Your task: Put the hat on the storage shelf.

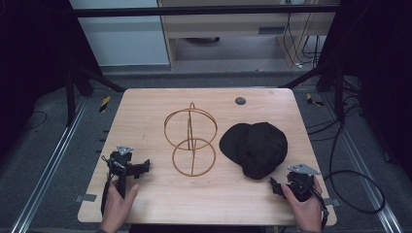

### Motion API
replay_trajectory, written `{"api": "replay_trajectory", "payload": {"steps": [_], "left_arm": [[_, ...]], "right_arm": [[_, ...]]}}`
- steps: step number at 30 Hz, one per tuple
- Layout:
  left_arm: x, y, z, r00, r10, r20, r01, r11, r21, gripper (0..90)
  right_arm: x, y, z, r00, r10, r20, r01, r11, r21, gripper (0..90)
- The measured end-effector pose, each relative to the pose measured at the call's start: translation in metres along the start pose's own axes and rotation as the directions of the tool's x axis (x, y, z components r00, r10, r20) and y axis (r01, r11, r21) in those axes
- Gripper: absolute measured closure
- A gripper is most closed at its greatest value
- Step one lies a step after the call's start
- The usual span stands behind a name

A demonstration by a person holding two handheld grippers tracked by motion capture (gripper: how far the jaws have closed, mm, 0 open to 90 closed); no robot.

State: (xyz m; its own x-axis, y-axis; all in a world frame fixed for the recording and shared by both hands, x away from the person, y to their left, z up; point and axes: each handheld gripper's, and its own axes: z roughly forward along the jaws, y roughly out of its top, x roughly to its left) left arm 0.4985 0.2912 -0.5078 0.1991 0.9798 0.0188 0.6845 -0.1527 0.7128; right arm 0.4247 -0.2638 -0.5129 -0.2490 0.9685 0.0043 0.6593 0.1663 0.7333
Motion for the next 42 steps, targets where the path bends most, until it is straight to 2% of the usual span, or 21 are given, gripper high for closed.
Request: {"api": "replay_trajectory", "payload": {"steps": [5,8,10,12,16,23,24,26,27,28,33,34,38,42], "left_arm": [[0.001,0.000,0.000,1.0000,0.005,0.006,-0.005,1.0000,0.000,0.0],[0.002,0.000,0.000,0.9995,0.022,0.021,-0.022,0.9998,0.000,0.0],[0.003,0.001,0.000,0.9993,0.026,0.025,-0.026,0.9996,0.000,0.0],[0.005,0.000,0.000,0.9979,0.045,0.047,-0.045,0.9990,-0.002,0.0],[0.006,0.000,0.000,0.9970,0.054,0.055,-0.054,0.9986,-0.002,0.0],[0.006,0.001,0.001,0.9970,0.054,0.055,-0.054,0.9985,-0.001,0.0],[0.006,0.001,0.001,0.9970,0.054,0.055,-0.054,0.9985,-0.001,0.0],[0.006,0.001,0.001,0.9970,0.054,0.055,-0.054,0.9985,-0.001,0.0],[0.006,0.001,0.001,0.9971,0.053,0.054,-0.053,0.9986,-0.001,0.0],[0.006,0.001,0.001,0.9971,0.053,0.054,-0.053,0.9986,-0.001,0.0],[0.006,0.000,0.000,0.9971,0.054,0.053,-0.054,0.9986,-0.001,0.0],[0.006,0.000,0.000,0.9971,0.054,0.053,-0.054,0.9986,-0.001,0.0],[0.006,0.000,0.000,0.9971,0.054,0.054,-0.054,0.9985,-0.002,0.0],[0.005,0.000,0.000,0.9971,0.054,0.054,-0.054,0.9985,-0.001,0.0]], "right_arm": [[0.001,0.000,0.000,1.0000,0.004,0.005,-0.004,1.000,0.001,4.5],[0.000,0.001,-0.001,0.9999,0.010,-0.006,-0.010,1.000,0.005,5.2],[-0.002,0.002,-0.005,0.9994,0.018,-0.031,-0.017,1.000,0.019,6.9],[-0.005,0.003,-0.013,0.9987,0.031,-0.041,-0.030,0.999,0.028,7.5],[-0.007,0.008,-0.023,0.9987,0.036,-0.037,-0.035,0.999,0.033,8.7],[-0.011,0.021,-0.035,0.9998,-0.010,-0.019,0.011,0.997,0.080,10.8],[-0.012,0.029,-0.040,0.9993,-0.030,-0.023,0.032,0.995,0.096,11.0],[-0.012,0.033,-0.043,0.9989,-0.036,-0.030,0.039,0.994,0.105,11.0],[-0.011,0.043,-0.049,0.9975,-0.060,-0.038,0.064,0.991,0.118,11.2],[-0.011,0.043,-0.049,0.9975,-0.060,-0.038,0.064,0.991,0.118,11.2],[-0.006,0.076,-0.067,0.9896,-0.133,-0.056,0.139,0.981,0.138,13.2],[-0.006,0.076,-0.067,0.9896,-0.133,-0.056,0.139,0.981,0.138,13.2],[-0.004,0.100,-0.076,0.9818,-0.183,-0.050,0.189,0.970,0.154,15.3],[-0.002,0.121,-0.079,0.9761,-0.211,-0.052,0.217,0.964,0.154,17.6]]}}
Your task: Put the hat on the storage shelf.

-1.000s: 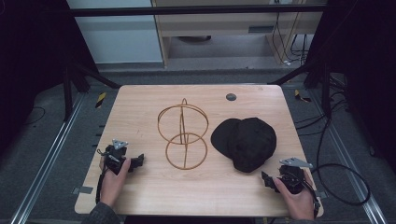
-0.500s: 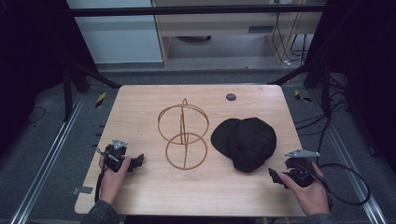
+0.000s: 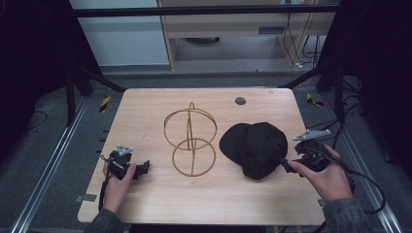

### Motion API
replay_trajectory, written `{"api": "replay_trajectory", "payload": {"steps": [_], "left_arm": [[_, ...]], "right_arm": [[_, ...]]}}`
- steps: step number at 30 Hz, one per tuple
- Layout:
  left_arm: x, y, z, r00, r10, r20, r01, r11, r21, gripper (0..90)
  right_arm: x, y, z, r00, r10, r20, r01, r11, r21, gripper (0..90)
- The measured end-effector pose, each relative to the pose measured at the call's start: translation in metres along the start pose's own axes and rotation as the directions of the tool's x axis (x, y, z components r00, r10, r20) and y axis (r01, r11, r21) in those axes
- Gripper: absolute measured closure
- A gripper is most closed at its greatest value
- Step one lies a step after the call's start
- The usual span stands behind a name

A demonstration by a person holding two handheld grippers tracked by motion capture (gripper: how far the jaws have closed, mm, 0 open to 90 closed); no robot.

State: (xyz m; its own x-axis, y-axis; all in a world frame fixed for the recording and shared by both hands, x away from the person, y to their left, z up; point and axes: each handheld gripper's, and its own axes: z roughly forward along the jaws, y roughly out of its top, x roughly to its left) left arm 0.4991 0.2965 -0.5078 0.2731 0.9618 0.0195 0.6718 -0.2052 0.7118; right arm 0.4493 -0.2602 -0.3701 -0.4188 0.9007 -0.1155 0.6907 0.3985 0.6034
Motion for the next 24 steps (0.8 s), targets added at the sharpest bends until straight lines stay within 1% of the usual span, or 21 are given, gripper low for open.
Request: {"api": "replay_trajectory", "payload": {"steps": [2,3,6,11,15,16,18,19,20,22,23,24], "left_arm": [[0.000,0.000,0.000,1.0000,0.000,0.000,0.000,1.0000,0.000,0.0],[0.000,0.000,0.000,1.0000,0.000,0.000,0.000,1.0000,0.000,0.0],[0.000,0.000,0.000,1.0000,0.000,0.000,0.000,1.0000,0.000,0.0],[0.000,0.000,0.000,1.0000,0.000,0.001,0.000,1.0000,0.001,0.0],[0.000,0.000,0.000,1.0000,0.001,0.001,-0.001,1.0000,0.001,0.0],[0.000,0.000,0.000,1.0000,0.001,0.001,-0.001,1.0000,0.001,0.0],[0.000,0.000,0.000,1.0000,0.002,0.002,-0.002,1.0000,0.001,0.0],[0.000,0.000,0.000,1.0000,0.002,0.003,-0.002,1.0000,0.001,0.0],[0.000,0.000,0.000,1.0000,0.004,0.003,-0.004,1.0000,0.001,0.0],[0.000,0.000,0.000,1.0000,0.004,0.003,-0.004,1.0000,0.001,0.0],[0.000,0.000,0.000,1.0000,0.005,0.004,-0.005,1.0000,0.001,0.0],[0.000,0.000,0.000,1.0000,0.004,0.005,-0.004,1.0000,0.001,0.0]], "right_arm": [[0.000,0.003,-0.001,1.0000,-0.004,-0.002,0.004,1.000,0.004,18.0],[-0.001,0.011,-0.001,0.9999,-0.012,-0.004,0.012,1.000,0.000,18.5],[-0.001,0.021,-0.003,0.9995,-0.031,-0.004,0.031,1.000,0.005,19.8],[-0.001,0.040,-0.004,0.9988,-0.047,-0.012,0.047,0.999,-0.003,19.8],[0.002,0.051,0.001,0.9980,-0.059,-0.023,0.059,0.998,-0.005,20.7],[0.002,0.051,0.001,0.9980,-0.059,-0.023,0.059,0.998,-0.005,20.7],[0.004,0.055,0.007,0.9977,-0.056,-0.038,0.056,0.998,-0.001,21.5],[0.006,0.057,0.013,0.9971,-0.061,-0.046,0.061,0.998,0.011,21.0],[0.006,0.057,0.013,0.9971,-0.061,-0.046,0.061,0.998,0.011,21.0],[0.008,0.060,0.020,0.9968,-0.057,-0.055,0.058,0.998,0.018,19.0],[0.009,0.063,0.026,0.9968,-0.051,-0.062,0.053,0.998,0.030,17.1],[0.009,0.064,0.028,0.9969,-0.051,-0.060,0.053,0.998,0.032,16.2]]}}
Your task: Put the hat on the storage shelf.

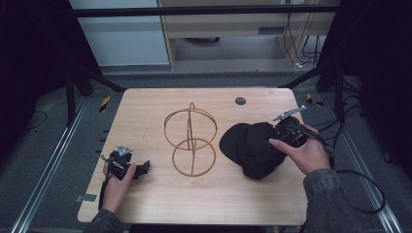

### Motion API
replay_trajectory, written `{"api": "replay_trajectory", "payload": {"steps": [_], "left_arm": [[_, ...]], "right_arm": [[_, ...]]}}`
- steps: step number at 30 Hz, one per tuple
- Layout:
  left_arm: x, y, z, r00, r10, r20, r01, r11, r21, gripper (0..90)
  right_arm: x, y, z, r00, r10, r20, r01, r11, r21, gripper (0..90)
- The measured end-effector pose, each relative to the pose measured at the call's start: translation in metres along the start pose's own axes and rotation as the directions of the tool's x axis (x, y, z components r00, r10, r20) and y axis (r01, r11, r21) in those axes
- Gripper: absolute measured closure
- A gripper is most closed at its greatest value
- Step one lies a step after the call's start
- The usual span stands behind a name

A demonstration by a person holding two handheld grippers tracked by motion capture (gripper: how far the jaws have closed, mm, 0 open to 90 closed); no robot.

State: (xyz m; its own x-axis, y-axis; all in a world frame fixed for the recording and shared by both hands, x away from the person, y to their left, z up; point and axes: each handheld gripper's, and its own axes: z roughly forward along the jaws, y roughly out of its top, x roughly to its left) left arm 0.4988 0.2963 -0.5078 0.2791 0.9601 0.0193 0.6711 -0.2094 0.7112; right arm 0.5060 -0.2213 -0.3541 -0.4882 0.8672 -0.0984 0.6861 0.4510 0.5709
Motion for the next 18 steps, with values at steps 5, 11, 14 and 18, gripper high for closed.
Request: {"api": "replay_trajectory", "payload": {"steps": [5,11,14,18], "left_arm": [[0.000,0.000,0.000,1.0000,0.001,0.002,-0.001,1.0000,0.000,0.0],[0.000,0.000,0.000,1.0000,0.003,0.003,-0.003,1.0000,0.000,0.0],[-0.001,0.000,0.000,1.0000,0.004,0.004,-0.004,1.0000,0.000,0.0],[-0.001,0.000,0.000,0.9999,0.009,0.007,-0.009,1.0000,0.000,0.0]], "right_arm": [[0.001,0.005,0.012,0.9998,0.014,-0.015,-0.014,1.000,0.026,13.9],[0.001,0.008,0.026,0.9996,0.027,-0.013,-0.026,0.998,0.065,12.5],[0.000,0.007,0.032,0.9994,0.029,-0.019,-0.027,0.996,0.079,15.0],[-0.001,0.005,0.040,0.9989,0.030,-0.037,-0.026,0.996,0.088,25.2]]}}
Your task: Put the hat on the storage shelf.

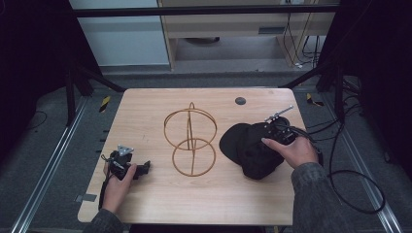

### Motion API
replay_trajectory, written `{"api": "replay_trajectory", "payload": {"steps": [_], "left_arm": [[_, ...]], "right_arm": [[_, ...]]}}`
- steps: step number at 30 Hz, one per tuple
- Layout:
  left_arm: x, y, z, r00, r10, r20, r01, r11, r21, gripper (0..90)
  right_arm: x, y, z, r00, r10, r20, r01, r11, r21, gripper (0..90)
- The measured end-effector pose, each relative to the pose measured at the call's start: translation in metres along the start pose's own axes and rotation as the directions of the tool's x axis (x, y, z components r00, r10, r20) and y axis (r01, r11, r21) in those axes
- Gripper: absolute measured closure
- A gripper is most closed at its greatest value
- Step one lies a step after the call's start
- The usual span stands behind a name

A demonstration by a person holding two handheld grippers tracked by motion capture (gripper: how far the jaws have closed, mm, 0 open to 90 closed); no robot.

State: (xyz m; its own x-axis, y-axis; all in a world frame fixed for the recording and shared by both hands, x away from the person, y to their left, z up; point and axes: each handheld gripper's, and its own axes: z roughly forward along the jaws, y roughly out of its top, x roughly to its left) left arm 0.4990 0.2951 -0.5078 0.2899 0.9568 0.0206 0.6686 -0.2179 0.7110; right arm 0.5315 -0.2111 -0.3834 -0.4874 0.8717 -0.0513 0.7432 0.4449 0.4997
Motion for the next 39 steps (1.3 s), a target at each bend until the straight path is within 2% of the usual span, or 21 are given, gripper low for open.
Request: {"api": "replay_trajectory", "payload": {"steps": [5,6,9,15,28,30,39], "left_arm": [[0.000,0.000,0.000,1.0000,0.002,0.003,-0.002,1.0000,0.000,0.0],[-0.001,0.000,0.000,1.0000,0.003,0.004,-0.003,1.0000,0.000,0.0],[-0.001,0.000,0.000,1.0000,0.004,0.007,-0.004,1.0000,-0.002,0.0],[-0.002,0.000,0.000,0.9999,0.008,0.010,-0.008,1.0000,0.000,0.0],[-0.002,0.001,0.001,0.9998,0.012,0.015,-0.012,0.9999,0.000,0.0],[-0.002,0.001,0.001,0.9998,0.012,0.014,-0.012,0.9999,-0.001,0.0],[-0.002,0.001,0.001,0.9998,0.012,0.014,-0.011,0.9999,-0.001,0.0]], "right_arm": [[0.000,0.000,0.001,0.9997,-0.005,-0.022,0.005,1.000,0.002,38.5],[0.000,0.000,0.001,0.9997,-0.005,-0.022,0.005,1.000,0.002,38.5],[-0.002,-0.001,0.001,0.9992,-0.014,-0.037,0.014,1.000,0.000,52.5],[-0.004,-0.003,0.004,0.9984,-0.022,-0.053,0.022,1.000,0.013,68.8],[-0.004,-0.002,0.006,0.9973,-0.038,-0.063,0.038,0.999,-0.011,83.5],[-0.006,-0.002,0.003,0.9974,-0.020,-0.069,0.017,0.999,-0.033,86.6],[-0.008,0.001,-0.011,0.9972,-0.027,-0.069,0.023,0.998,-0.056,88.4]]}}
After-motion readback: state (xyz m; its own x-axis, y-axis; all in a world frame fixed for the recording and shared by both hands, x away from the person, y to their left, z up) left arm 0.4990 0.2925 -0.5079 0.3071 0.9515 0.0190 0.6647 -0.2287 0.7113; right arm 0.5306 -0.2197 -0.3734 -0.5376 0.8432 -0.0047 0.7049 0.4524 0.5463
